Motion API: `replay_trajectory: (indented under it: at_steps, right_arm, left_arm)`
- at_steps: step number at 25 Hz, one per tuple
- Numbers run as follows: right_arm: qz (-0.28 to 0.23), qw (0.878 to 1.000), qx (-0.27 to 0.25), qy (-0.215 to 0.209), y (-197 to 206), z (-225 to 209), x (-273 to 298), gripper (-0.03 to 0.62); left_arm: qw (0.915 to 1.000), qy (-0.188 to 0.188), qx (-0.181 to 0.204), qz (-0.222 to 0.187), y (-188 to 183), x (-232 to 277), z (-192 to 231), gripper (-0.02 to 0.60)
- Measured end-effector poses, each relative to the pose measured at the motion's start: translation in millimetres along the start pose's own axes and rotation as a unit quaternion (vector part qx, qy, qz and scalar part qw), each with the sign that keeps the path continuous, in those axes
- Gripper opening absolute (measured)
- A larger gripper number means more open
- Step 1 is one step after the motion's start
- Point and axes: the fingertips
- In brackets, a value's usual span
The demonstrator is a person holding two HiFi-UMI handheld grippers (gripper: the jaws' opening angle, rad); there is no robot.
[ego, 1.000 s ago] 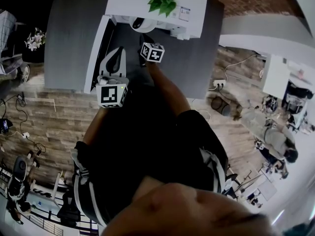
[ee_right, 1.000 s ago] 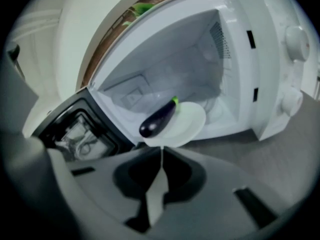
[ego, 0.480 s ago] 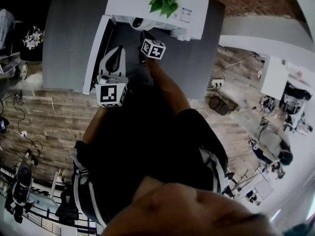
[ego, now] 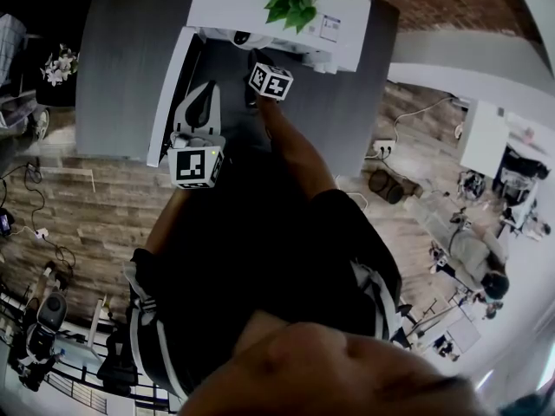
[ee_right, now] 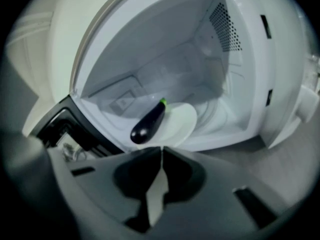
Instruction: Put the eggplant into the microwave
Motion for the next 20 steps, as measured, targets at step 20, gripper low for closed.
replay_trajectory:
  at_steps: [20]
  right_arm:
    - [0.028,0.999,0.004,-0.025,20,35,20,0.04]
  left_arm:
    - [0.9999,-0.005,-0.009,0.01,6,4,6,0.037]
Point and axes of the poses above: the fingertips, and each gripper's own axes: x forward along the fingers, z to its left, y out of its underside, and after that the axes turned 12 degrees about x, right-handed
